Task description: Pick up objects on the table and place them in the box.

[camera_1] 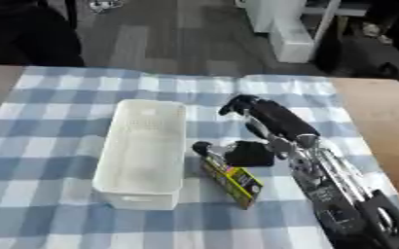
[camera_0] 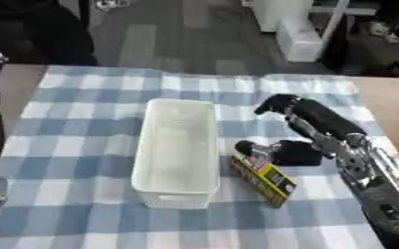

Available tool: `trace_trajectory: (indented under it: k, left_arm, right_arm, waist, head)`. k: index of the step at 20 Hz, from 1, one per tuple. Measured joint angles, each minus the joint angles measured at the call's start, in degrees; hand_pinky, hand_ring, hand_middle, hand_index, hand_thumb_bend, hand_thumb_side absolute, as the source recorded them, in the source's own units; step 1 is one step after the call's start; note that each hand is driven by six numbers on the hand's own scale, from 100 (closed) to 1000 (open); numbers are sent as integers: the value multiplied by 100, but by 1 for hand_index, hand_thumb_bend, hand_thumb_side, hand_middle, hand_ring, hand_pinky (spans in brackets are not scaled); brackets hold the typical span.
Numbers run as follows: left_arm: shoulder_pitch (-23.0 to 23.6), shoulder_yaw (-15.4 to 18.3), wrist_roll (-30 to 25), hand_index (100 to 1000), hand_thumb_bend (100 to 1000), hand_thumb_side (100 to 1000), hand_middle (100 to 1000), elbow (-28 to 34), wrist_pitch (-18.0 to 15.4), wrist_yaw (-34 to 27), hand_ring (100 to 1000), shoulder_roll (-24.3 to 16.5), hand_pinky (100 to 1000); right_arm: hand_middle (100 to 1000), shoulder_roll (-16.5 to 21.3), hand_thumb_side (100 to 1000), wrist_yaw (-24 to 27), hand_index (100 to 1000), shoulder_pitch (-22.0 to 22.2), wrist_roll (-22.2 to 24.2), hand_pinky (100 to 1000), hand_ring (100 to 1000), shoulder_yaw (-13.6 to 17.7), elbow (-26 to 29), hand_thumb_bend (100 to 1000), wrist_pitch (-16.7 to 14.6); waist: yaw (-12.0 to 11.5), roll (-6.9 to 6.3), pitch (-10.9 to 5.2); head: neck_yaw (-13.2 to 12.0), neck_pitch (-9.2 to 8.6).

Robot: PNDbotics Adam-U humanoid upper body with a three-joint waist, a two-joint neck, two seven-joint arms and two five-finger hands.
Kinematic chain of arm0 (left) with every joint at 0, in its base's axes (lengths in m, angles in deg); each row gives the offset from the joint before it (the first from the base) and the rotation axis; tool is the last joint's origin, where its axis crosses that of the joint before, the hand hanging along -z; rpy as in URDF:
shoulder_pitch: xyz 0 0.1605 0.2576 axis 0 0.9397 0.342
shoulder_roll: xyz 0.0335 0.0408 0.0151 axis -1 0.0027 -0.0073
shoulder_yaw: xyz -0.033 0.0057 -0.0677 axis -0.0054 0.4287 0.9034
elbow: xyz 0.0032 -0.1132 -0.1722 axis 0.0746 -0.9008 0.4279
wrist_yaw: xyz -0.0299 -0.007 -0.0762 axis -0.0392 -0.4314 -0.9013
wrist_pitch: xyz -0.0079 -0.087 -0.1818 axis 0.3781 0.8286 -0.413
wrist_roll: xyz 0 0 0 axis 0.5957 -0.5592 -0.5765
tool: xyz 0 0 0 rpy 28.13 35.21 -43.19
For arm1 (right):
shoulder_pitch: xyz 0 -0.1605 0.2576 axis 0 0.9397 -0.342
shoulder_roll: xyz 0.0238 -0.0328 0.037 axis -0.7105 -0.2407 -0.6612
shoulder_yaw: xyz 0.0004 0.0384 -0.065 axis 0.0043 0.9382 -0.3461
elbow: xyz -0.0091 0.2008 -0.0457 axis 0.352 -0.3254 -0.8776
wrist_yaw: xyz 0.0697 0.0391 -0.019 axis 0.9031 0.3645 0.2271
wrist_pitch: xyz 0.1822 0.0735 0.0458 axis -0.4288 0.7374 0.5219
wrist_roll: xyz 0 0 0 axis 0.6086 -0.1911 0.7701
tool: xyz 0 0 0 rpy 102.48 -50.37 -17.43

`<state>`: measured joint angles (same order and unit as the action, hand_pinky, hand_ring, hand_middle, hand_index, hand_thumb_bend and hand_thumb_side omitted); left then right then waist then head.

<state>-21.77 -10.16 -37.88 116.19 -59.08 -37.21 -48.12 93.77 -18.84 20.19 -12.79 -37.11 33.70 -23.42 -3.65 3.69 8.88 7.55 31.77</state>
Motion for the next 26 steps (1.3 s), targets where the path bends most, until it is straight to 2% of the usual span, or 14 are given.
trace_trajectory:
  k: [5, 12, 26]
  left_arm:
    - [1, -1, -12, 858, 606, 953, 797, 0, 12, 0, 716, 0, 671]
    - [5, -2, -20, 857, 607, 952, 797, 0, 20, 0, 716, -4, 671]
    - [5, -1, -14, 857, 608, 950, 797, 0, 16, 2, 716, -47, 672]
  right_arm:
    - [842, -43, 745, -37, 853, 44, 192, 747, 856, 32, 58, 675, 77]
    - [850, -40, 670, -26, 868, 209, 411, 759, 867, 66, 288, 690, 121]
    - [857, 11, 671, 33, 875, 436, 630, 766, 873, 100, 531, 669, 135]
  waist:
    - [0, 13, 0]
    - [5, 20, 0]
    - [28, 43, -34]
  head:
    - [0, 0]
    - [0, 0]
    - [-2, 43]
